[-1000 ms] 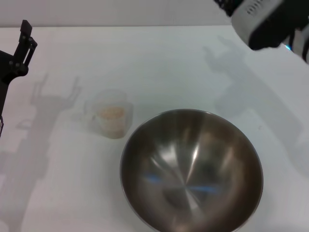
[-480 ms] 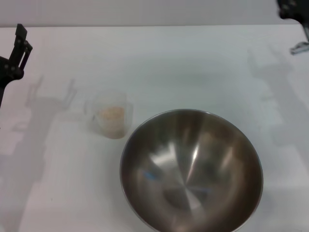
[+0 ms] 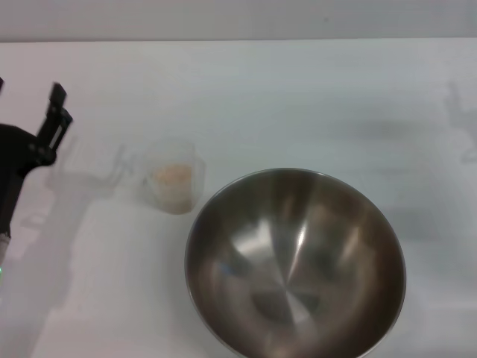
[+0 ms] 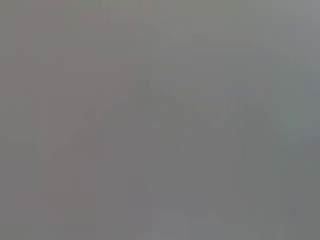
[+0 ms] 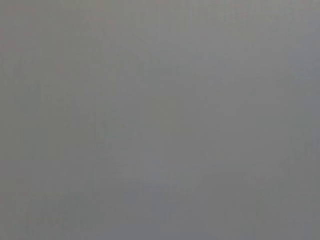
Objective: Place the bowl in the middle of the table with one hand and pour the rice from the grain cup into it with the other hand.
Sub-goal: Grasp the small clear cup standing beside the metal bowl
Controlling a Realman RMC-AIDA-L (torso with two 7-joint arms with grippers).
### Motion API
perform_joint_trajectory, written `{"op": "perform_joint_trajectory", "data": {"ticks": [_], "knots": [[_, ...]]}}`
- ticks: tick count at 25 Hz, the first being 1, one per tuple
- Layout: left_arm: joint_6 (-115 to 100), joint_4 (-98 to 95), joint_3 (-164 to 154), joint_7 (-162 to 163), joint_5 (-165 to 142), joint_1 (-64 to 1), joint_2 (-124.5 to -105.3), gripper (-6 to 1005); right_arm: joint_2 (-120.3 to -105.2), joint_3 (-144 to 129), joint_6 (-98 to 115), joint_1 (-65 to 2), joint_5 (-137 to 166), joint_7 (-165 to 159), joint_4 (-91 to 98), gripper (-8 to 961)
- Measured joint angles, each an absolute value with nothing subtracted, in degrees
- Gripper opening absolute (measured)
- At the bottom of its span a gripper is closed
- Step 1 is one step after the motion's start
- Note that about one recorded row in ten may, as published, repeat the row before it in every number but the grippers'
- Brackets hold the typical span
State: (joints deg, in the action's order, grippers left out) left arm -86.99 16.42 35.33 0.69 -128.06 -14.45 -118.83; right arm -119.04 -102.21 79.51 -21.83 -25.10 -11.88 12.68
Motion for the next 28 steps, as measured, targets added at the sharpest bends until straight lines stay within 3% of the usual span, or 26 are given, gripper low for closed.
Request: {"op": "perform_joint_trajectory", "data": {"ticks": [28], "knots": [[-73.79,15.56,23.49,0.71,-128.05,-11.78,-119.09,672,-117.85,-96.51,76.60,-25.94,-25.01,-11.57,10.21,557]]}}
